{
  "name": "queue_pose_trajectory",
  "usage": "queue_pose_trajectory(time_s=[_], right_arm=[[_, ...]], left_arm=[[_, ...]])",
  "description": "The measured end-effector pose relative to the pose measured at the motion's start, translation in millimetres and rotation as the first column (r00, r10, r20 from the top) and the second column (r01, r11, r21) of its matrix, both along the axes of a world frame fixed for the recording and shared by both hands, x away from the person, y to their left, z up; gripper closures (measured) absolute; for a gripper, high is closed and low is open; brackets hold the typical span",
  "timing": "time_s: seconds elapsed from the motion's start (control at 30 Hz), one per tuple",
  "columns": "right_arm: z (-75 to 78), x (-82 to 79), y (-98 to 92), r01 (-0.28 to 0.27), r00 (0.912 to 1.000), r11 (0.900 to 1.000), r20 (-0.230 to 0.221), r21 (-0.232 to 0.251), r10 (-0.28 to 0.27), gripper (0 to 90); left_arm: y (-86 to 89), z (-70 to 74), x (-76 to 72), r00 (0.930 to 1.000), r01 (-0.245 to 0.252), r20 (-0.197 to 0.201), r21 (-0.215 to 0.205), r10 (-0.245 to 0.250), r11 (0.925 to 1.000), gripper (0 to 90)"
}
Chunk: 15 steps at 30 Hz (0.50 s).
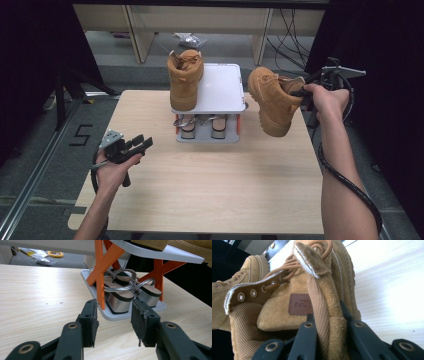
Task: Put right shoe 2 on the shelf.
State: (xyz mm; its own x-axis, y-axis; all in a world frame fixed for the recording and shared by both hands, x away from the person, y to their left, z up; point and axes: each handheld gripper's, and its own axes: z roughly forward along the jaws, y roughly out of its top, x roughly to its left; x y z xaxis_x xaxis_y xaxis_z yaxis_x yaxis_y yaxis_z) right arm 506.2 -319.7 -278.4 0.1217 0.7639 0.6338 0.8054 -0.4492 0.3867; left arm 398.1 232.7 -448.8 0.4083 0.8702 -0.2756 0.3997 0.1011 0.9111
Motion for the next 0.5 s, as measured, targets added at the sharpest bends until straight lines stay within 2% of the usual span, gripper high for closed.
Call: queue_pose_trajectory(time_s=[0.03,0.07,0.1,0.17,0.23,0.27,0.3,0.37,0.4,0.47,0.5], right_arm=[[1.5,0.4,-0.2,-0.017,0.9996,1.000,-0.023,-0.019,0.017,82.7],[2.8,1.6,1.6,-0.005,0.9996,1.000,-0.027,-0.021,0.005,82.6],[1.2,3.0,4.0,0.012,0.9999,1.000,0.008,0.002,-0.012,82.7],[1.9,3.9,5.0,0.011,0.9999,1.000,0.009,0.003,-0.011,82.7],[6.1,5.0,4.2,-0.027,0.9995,0.999,-0.015,-0.034,0.026,82.6],[5.5,5.7,5.9,-0.017,0.9998,1.000,0.004,-0.016,0.017,82.7],[9.3,8.0,8.5,0.000,0.9999,1.000,-0.014,-0.016,0.000,82.6],[10.5,8.5,9.1,0.001,0.9998,1.000,-0.019,-0.010,-0.001,82.6],[10.0,9.4,8.9,-0.014,0.9996,1.000,0.023,-0.019,0.015,82.6],[10.1,10.1,9.6,-0.013,0.9993,1.000,0.036,-0.020,0.014,82.6],[11.9,10.9,12.4,0.006,0.9994,1.000,0.034,0.003,-0.006,82.6]], left_arm=[[0.0,0.0,0.0,1.0000,0.001,0.000,0.000,-0.001,1.0000,55.6],[0.0,-0.2,0.1,1.0000,0.001,0.000,0.000,-0.001,1.0000,55.6],[0.1,-0.3,0.1,1.0000,0.000,0.000,0.001,0.000,1.0000,55.6],[0.3,-0.4,0.2,1.0000,0.000,-0.001,0.001,0.000,1.0000,55.6],[0.4,-0.6,0.3,1.0000,-0.001,-0.001,0.000,0.001,1.0000,55.6],[0.5,-0.7,0.3,1.0000,-0.001,-0.002,-0.001,0.001,1.0000,55.6],[0.5,-0.7,0.4,1.0000,-0.002,-0.001,-0.002,0.002,1.0000,55.6],[0.6,-0.8,0.4,1.0000,-0.002,-0.001,-0.001,0.002,1.0000,55.6],[0.6,-0.9,0.4,1.0000,-0.002,-0.001,-0.001,0.002,1.0000,55.6],[0.7,-1.0,0.5,1.0000,-0.002,-0.002,0.001,0.002,1.0000,55.6],[0.6,-1.0,0.5,1.0000,-0.001,-0.003,0.001,0.001,1.0000,55.6]])
